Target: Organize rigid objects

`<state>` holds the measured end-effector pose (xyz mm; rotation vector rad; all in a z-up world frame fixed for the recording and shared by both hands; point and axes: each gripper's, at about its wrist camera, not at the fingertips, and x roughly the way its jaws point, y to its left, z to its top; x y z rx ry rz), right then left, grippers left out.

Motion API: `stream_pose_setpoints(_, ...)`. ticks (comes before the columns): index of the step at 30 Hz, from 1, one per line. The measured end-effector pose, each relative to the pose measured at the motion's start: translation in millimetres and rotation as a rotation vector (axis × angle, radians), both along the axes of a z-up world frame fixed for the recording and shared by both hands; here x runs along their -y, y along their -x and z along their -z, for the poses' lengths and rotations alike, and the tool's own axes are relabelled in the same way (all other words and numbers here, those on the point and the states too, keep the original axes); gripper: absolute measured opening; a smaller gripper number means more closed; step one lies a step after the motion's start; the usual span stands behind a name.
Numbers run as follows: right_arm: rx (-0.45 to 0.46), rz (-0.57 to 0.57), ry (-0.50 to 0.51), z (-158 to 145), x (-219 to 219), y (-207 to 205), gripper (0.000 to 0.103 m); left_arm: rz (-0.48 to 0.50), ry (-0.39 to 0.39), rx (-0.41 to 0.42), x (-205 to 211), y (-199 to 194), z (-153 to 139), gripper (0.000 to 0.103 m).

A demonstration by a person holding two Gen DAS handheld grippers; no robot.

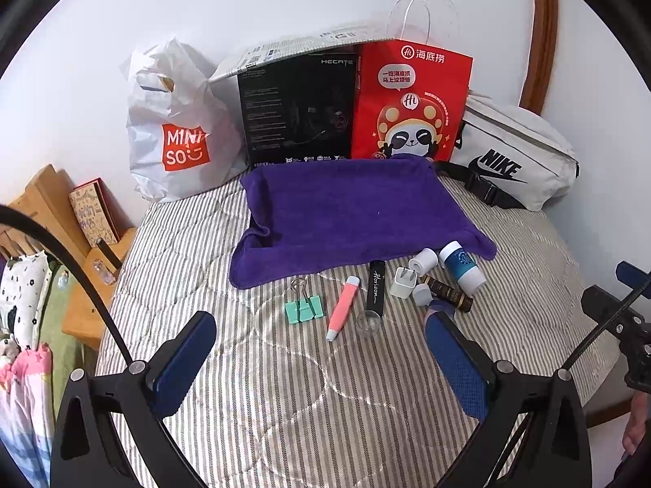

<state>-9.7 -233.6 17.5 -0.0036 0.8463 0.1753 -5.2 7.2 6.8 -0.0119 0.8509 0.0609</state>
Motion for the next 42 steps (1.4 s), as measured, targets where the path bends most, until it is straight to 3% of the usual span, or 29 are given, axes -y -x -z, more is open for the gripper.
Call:
stream_pose_setpoints(9,-0.021,-0.013,-0.001,12,0,-8,0.103,0.011,-0.002,-0.017,0,-10,12,0.103)
stream_pose_setpoints(18,-0.058,-0.003,-0.022,39,7,-22,0.103,-0.009,-0.002,-0.093,-20,-31,58,0.103)
stream_pose_setpoints(29,-0.097,-0.019,0.025,68,2,-40,0.102,-0.086,0.111,-0.174,-51,-83,115,0.103)
stream_pose_setpoints(42,-0.166,-0.007,0.053,99,7,-63,0.102,-0.128,0.061,-0.245,-50,-116,158,0.103)
